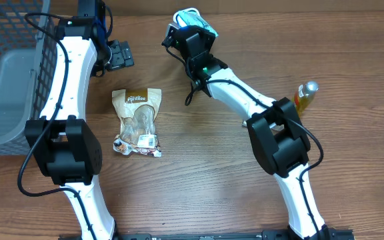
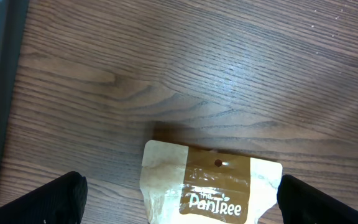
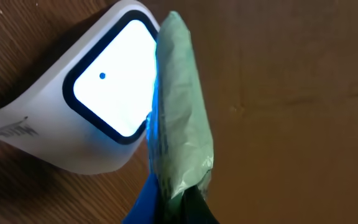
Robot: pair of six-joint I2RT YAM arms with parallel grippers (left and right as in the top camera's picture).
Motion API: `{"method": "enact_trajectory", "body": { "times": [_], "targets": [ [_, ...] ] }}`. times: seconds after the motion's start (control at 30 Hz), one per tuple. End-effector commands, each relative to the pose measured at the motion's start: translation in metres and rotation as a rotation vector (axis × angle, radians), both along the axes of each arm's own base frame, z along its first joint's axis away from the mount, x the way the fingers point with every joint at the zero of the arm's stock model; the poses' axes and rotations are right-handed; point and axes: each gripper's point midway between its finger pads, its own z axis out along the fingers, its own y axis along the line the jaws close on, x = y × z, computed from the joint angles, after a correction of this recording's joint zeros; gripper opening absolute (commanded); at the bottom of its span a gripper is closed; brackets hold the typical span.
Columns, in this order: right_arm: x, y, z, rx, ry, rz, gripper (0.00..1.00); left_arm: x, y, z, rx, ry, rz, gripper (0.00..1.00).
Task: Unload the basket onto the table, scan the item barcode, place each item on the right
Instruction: 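Carry the bar back right and lower it onto the table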
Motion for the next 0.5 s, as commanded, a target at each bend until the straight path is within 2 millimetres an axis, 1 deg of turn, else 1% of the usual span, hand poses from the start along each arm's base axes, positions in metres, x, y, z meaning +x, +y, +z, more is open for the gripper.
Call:
{"method": "enact_trajectory", "body": {
  "times": [0.0,0.07,0.13,0.17,0.23,0.3,0.4,0.47],
  "targets": [
    [-0.012,-0.004,0.093,0.188,-0.113,-0.037,0.04,0.003,0.0,0.006,0.015,-0.017,-0.019,1.0],
    [-0.023,-0.01,0.104,0.21,-0.084,-0.054,0.04,0.003,0.0,0.006,0.015,-0.017,-0.019,0.99],
    [-0.036,-0.02,0.109,0.226,-0.04,-0.082,0.04,0.003,0.0,0.006,0.015,-0.017,-0.019,0.99],
    [-0.044,-0.026,0.111,0.242,-0.013,-0.103,0.04,0.003,0.0,0.006,0.015,-0.017,-0.019,0.99],
    [-0.058,-0.033,0.11,0.284,0.045,-0.135,0.04,0.003,0.0,0.006,0.015,-0.017,-0.019,1.0],
    [-0.077,-0.035,0.1,0.35,0.149,-0.151,0.04,0.003,0.0,0.006,0.015,-0.017,-0.019,1.0],
    [-0.11,-0.034,0.077,0.459,0.337,-0.196,0.04,0.003,0.0,0.006,0.015,-0.017,-0.019,0.99],
    [-0.132,-0.036,0.057,0.525,0.472,-0.257,0.04,0.003,0.0,0.006,0.015,-0.017,-0.019,1.0]
  ]
}}
